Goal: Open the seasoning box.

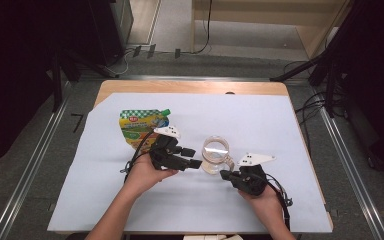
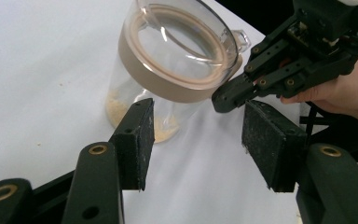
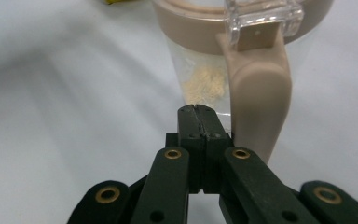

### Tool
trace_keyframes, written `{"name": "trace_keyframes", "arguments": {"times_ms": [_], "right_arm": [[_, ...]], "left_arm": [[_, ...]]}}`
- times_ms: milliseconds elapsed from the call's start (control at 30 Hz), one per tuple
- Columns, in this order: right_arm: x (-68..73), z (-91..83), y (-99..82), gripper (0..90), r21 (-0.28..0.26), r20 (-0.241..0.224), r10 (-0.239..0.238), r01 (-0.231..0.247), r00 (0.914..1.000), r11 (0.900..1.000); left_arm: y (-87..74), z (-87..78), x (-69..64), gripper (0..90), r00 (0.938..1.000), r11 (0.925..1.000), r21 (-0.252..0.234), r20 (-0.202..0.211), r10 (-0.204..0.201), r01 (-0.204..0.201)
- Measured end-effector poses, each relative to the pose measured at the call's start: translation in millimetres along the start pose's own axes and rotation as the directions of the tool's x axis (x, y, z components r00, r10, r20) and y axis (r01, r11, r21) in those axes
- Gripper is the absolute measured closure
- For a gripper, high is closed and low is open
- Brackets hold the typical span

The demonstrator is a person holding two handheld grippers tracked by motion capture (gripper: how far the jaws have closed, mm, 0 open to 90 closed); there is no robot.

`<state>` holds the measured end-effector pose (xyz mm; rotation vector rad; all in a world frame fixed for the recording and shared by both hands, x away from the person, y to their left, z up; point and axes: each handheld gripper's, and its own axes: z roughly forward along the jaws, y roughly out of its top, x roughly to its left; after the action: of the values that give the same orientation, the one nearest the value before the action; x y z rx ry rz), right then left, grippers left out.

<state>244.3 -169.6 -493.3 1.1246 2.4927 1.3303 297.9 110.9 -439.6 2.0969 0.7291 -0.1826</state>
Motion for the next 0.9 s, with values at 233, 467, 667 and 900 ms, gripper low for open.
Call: {"name": "trace_keyframes", "arguments": {"times_ms": [233,467,667,900], "right_arm": [[-16.3,-8.7,0.4,90.0,0.002,0.017,0.034,-0.034,0.9993,0.9994],[-30.3,-12.5,0.6,90.0,-0.006,0.032,0.070,-0.069,0.9971,0.9976],[-41.0,-12.8,2.7,90.0,-0.003,0.031,0.076,-0.076,0.9966,0.9971],[-55.3,-15.1,5.3,90.0,0.007,0.049,0.082,-0.083,0.9954,0.9966]], "left_arm": [[-0.3,0.4,0.9,44.1,1.0000,1.0000,0.002,-0.006,-0.007,0.007],[-0.2,1.6,1.4,44.1,1.0000,1.0000,0.002,-0.006,-0.006,0.006],[-0.4,2.3,1.0,44.2,1.0000,1.0000,0.003,-0.007,-0.007,0.007],[0.1,1.9,0.2,46.0,1.0000,1.0000,-0.010,-0.006,0.001,-0.001]]}}
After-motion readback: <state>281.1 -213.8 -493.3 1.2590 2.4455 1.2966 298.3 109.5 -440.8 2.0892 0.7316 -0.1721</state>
